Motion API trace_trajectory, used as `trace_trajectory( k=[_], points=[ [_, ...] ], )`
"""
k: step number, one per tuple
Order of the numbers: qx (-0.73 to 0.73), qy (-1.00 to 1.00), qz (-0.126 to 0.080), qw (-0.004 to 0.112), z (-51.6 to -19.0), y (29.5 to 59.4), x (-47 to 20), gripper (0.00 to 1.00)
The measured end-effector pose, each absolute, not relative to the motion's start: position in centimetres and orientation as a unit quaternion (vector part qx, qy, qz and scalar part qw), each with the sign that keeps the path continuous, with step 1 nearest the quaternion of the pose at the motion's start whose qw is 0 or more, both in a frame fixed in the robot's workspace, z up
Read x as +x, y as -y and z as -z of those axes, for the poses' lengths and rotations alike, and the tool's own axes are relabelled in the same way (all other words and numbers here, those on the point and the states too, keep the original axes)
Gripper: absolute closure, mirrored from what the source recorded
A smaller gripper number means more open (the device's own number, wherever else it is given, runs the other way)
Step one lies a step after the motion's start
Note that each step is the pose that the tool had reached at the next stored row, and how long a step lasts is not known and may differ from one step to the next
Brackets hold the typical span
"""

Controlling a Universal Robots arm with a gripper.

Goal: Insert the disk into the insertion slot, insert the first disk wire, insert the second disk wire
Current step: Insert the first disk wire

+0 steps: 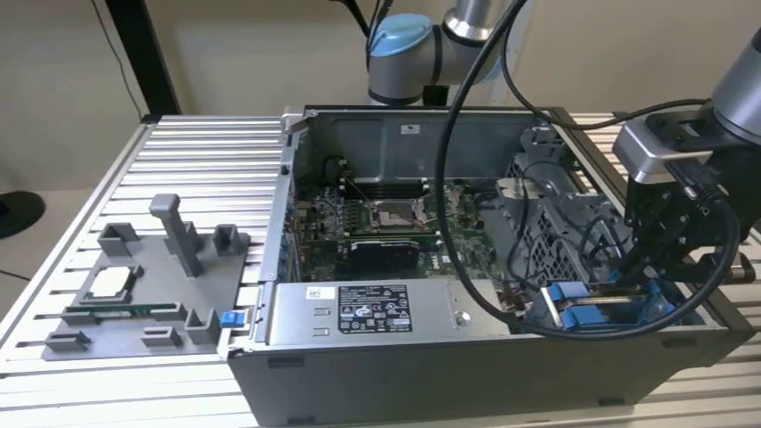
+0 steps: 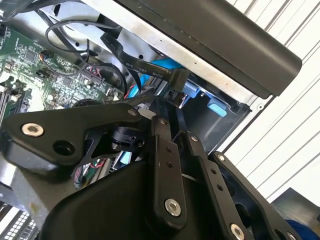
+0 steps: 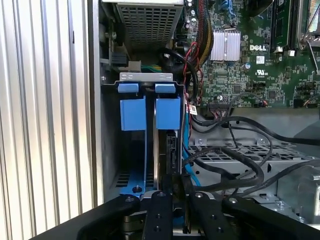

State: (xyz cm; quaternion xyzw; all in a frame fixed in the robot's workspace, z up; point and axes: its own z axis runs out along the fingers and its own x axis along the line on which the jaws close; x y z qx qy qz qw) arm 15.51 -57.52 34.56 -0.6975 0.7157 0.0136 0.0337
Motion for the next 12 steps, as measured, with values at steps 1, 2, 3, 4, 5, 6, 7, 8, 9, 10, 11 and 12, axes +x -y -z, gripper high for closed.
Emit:
trace_trajectory(
  k=[1,2,3,4,5,6,7,8,9,10,11,12],
  points=[
    [-0.697,-0.716,-0.014,0.034,-34.56,57.51,15.51,1.00],
    [-0.697,-0.716,-0.014,0.034,-34.56,57.52,15.51,1.00],
    [-0.697,-0.716,-0.014,0.034,-34.54,57.52,15.51,1.00],
    [-0.697,-0.716,-0.014,0.034,-34.52,57.52,15.51,1.00],
    [-0.697,-0.716,-0.014,0.034,-34.48,57.51,15.51,1.00],
    [-0.697,-0.716,-0.014,0.034,-34.43,57.51,15.52,1.00],
    [-0.697,-0.716,-0.014,0.034,-34.37,57.51,15.51,1.00],
    [-0.697,-0.716,-0.014,0.034,-34.34,57.51,15.52,1.00],
    [-0.697,-0.716,-0.014,0.034,-34.32,57.51,15.51,1.00],
    [-0.697,-0.716,-0.014,0.034,-34.30,57.51,15.52,1.00],
    [-0.697,-0.716,-0.014,0.034,-34.27,57.51,15.52,1.00],
    [-0.697,-0.716,-0.014,0.035,-34.24,57.49,15.52,1.00]
  ],
)
